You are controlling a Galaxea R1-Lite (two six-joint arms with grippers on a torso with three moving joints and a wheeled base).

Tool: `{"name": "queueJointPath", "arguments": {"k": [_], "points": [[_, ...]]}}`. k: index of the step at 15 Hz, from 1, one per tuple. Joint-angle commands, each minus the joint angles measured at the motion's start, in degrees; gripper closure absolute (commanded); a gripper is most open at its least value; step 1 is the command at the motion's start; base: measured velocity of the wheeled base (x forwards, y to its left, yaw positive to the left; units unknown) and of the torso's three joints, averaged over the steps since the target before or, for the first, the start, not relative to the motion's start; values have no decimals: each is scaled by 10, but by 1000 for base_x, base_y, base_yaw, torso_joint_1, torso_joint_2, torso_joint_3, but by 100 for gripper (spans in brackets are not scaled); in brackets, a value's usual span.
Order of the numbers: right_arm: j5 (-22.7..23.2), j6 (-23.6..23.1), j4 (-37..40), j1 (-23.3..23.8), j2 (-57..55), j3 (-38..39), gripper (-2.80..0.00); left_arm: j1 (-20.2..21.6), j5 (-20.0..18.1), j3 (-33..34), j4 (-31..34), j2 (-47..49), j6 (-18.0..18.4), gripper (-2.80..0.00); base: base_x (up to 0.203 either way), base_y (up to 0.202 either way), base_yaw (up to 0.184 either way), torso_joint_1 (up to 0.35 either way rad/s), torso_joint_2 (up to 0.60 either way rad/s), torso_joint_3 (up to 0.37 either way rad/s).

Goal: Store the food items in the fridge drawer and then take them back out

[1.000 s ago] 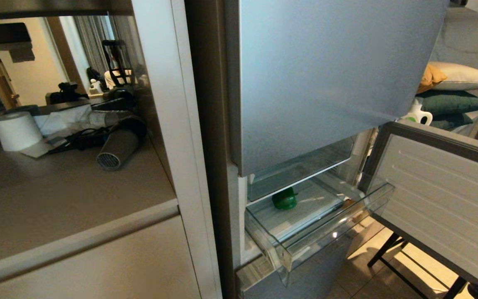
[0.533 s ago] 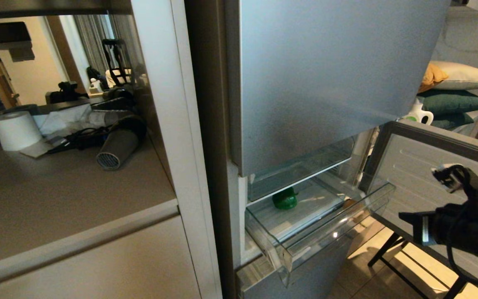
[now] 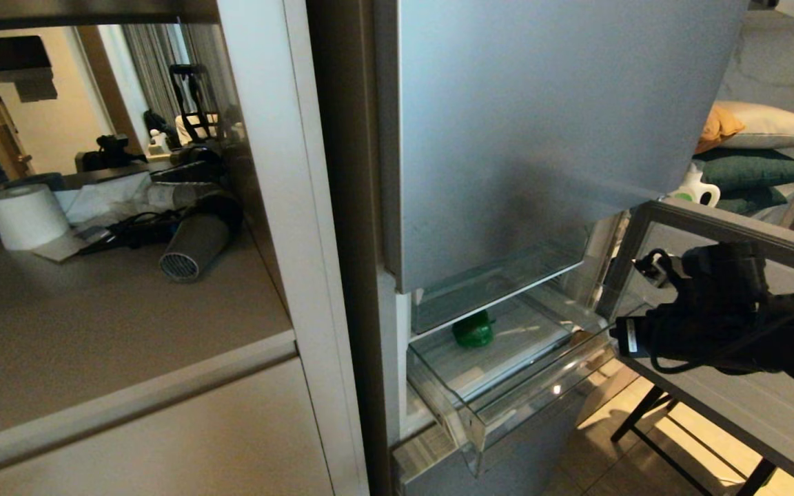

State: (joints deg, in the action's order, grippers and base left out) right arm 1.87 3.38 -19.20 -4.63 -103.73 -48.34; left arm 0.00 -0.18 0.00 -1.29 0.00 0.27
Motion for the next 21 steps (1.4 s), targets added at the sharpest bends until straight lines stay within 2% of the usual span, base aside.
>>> {"name": "queueJointPath", "arguments": {"k": [1, 11, 16, 21], "points": [[1, 0, -1, -1, -43, -29, 0, 0, 0, 6, 0, 1, 0, 0, 0, 0, 0, 0, 0, 0], [-1, -5, 32, -26, -141, -137, 0, 0, 0, 6, 0, 1, 0, 0, 0, 0, 0, 0, 0, 0], [-4, -53, 74, -26, -153, -150, 0, 0, 0, 6, 0, 1, 0, 0, 0, 0, 0, 0, 0, 0], [-5, -64, 111, -21, -143, -149, 0, 0, 0, 6, 0, 1, 0, 0, 0, 0, 0, 0, 0, 0]]}}
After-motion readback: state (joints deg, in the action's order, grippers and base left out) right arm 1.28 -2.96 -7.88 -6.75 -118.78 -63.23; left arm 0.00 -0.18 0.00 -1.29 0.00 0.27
